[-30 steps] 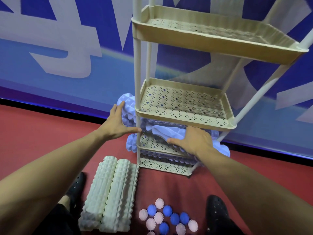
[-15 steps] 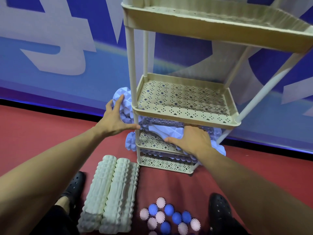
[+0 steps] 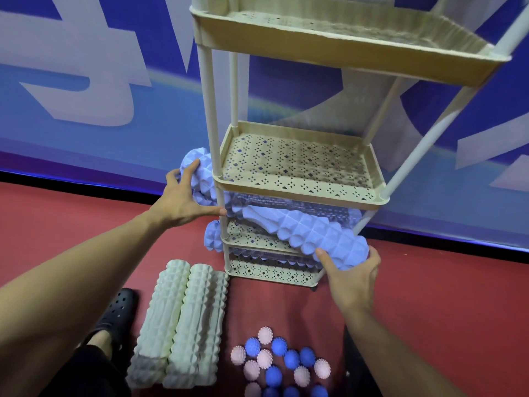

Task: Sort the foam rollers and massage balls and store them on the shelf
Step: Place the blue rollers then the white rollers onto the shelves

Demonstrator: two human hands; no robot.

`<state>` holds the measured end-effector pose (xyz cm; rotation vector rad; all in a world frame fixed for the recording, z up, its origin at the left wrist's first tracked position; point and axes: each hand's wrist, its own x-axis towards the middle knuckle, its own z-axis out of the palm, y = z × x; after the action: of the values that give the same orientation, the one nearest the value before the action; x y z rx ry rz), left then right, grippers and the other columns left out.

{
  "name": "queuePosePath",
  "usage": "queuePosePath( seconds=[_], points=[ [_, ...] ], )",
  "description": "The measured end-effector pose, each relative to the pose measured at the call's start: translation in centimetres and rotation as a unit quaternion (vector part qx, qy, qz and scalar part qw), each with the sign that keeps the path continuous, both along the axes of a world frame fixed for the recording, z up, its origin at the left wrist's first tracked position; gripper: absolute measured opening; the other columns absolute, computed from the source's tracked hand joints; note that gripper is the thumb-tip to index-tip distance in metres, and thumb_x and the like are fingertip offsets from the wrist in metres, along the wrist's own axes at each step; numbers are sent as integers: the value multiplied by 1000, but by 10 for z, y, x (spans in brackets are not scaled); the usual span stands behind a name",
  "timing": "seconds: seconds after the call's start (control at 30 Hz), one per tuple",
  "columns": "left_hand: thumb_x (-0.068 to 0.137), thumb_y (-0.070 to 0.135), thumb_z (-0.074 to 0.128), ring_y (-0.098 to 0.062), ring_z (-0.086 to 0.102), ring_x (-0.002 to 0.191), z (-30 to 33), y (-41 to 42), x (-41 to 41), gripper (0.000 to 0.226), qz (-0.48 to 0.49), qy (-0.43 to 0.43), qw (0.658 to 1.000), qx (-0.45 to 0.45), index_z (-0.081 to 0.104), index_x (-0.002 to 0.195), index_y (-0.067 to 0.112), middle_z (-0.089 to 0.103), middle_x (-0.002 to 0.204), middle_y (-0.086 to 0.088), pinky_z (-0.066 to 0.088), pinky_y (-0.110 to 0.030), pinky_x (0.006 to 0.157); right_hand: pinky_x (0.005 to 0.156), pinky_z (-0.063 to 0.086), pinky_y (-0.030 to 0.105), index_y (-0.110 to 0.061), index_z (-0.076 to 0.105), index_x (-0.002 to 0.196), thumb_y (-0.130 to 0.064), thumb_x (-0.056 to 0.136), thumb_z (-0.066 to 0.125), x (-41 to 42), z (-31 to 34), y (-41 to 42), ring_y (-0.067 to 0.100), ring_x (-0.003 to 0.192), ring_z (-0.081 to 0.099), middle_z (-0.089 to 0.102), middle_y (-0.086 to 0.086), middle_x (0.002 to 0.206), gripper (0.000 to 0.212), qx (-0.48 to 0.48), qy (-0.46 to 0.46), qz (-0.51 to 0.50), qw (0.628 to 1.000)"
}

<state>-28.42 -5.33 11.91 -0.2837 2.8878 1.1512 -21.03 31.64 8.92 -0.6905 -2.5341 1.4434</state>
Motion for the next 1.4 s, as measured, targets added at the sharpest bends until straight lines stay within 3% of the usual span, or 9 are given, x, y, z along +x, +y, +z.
queuePosePath(
  seconds=[0.1,0.2,0.43,0.7,0.8,1.03,1.17,1.3,1.4],
  points=[
    [49,68,90,-33,24,148,-1,-3,2,135,2,0,1000,-5,7,153,45,4,160,-4,37,-51,114,93,43,30,-18,28,148,-41,68,91,-2,-2,-1,18,122,55,48,3,143,104,-41,26,5,999],
    [47,69,89,-23,9,152,-1,-1,0,140,-8,19,1000,4,8,155,32,5,161,-2,29,-51,119,96,43,33,-19,26,151,-43,68,90,-2,0,-4,23,127,51,41,3,147,108,-33,18,0,999],
    [51,55,93,-29,32,143,6,1,7,145,42,29,998,36,-4,157,33,10,157,-7,38,-48,111,94,44,32,-23,26,152,-40,69,91,0,1,-7,21,127,51,37,0,147,107,-24,53,9,998],
    [53,48,94,-29,31,145,17,-9,6,150,61,4,997,35,-10,159,26,9,159,-6,35,-46,112,86,48,30,-23,32,144,-40,65,93,-3,-2,-13,13,106,62,58,-4,133,101,-91,68,-1,993],
    [50,51,94,-28,28,146,20,-8,2,153,62,4,997,47,-12,159,25,8,159,-5,34,-46,114,89,52,29,-25,35,142,-40,65,94,-4,-6,-13,10,114,63,58,-4,134,98,-104,76,8,992],
    [55,47,94,-28,24,149,22,-15,0,149,83,14,995,52,-11,159,26,3,161,-5,31,-49,116,107,47,47,-27,33,147,-62,55,89,-30,2,-22,17,133,51,51,-1,144,113,-55,75,50,994],
    [55,47,94,-29,28,147,14,-20,11,148,109,7,992,58,-10,159,29,8,157,-7,33,-46,115,109,40,34,-15,27,153,-42,69,90,-46,14,-19,19,135,43,34,5,151,108,-36,76,64,994],
    [56,49,93,-30,32,145,11,-13,17,144,127,13,989,75,-6,158,29,10,156,-7,34,-44,115,104,47,40,-8,29,140,-24,68,93,-59,19,-17,19,115,46,31,8,135,98,-74,106,-28,991],
    [58,50,92,-30,34,144,15,-6,18,142,134,10,988,75,-5,159,26,10,156,-8,35,-44,114,95,50,35,-11,29,140,-21,67,93,-61,23,-12,16,106,47,28,11,140,97,-137,85,-80,984]
  ],
)
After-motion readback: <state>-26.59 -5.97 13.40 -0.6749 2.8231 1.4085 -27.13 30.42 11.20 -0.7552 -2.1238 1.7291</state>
